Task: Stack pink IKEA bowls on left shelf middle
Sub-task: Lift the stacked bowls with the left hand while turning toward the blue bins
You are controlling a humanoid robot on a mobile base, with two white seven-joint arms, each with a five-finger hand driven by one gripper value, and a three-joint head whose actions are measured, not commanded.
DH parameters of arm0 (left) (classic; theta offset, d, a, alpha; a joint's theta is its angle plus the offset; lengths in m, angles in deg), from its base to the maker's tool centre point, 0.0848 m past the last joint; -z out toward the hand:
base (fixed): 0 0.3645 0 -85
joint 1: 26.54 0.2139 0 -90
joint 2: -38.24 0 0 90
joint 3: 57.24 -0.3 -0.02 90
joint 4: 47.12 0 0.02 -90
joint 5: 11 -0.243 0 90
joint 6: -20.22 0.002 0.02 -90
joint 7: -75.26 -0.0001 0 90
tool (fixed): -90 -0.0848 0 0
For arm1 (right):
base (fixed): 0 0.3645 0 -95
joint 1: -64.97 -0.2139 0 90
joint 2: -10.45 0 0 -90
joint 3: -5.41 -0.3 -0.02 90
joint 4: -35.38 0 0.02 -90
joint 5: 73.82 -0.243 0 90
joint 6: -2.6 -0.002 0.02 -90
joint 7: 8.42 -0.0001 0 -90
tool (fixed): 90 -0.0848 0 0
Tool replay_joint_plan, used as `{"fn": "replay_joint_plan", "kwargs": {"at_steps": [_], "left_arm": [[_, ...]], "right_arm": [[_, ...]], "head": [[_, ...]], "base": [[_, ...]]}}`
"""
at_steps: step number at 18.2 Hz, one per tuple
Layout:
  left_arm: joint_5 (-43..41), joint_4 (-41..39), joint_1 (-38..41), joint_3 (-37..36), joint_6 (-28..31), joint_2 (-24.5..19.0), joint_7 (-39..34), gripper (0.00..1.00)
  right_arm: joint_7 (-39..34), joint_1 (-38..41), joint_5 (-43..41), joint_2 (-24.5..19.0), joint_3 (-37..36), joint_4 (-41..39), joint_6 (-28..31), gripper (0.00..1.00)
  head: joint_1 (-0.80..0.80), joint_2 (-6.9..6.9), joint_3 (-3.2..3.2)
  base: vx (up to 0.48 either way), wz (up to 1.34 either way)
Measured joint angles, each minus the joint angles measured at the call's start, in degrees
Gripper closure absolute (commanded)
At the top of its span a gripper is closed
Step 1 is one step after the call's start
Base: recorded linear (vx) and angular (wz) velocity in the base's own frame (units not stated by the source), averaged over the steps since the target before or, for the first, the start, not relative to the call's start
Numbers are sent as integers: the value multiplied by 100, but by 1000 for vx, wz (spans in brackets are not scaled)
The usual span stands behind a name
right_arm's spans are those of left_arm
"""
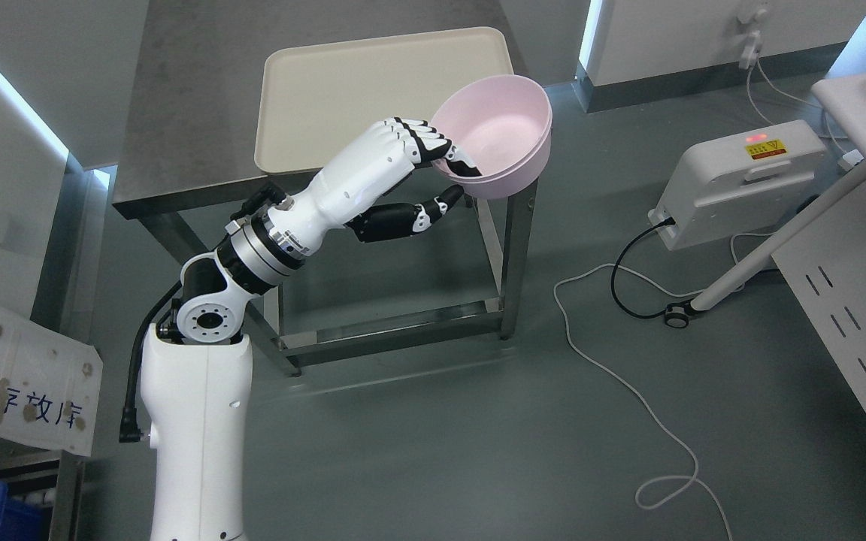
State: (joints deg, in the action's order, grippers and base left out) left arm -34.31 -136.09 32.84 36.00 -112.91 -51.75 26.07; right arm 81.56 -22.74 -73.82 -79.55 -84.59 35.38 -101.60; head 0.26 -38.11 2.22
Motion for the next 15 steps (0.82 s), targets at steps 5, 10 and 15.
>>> {"fn": "replay_joint_plan", "kwargs": {"at_steps": [5,10,15], "left_arm": [[71,-103,48,268,0,0,-17,100],[127,-176,57,413,-1,0,-23,100],[249,-239,62,470,-1,0,-49,100]], "right_arm": [[0,-1,0,0,0,0,0,0],[0,0,0,0,0,0,0,0],[0,2,0,0,0,0,0,0]], "head": [[0,0,0],[0,0,0],[0,0,0]], "base": [[-377,221],[-403,114],[-402,263]]}}
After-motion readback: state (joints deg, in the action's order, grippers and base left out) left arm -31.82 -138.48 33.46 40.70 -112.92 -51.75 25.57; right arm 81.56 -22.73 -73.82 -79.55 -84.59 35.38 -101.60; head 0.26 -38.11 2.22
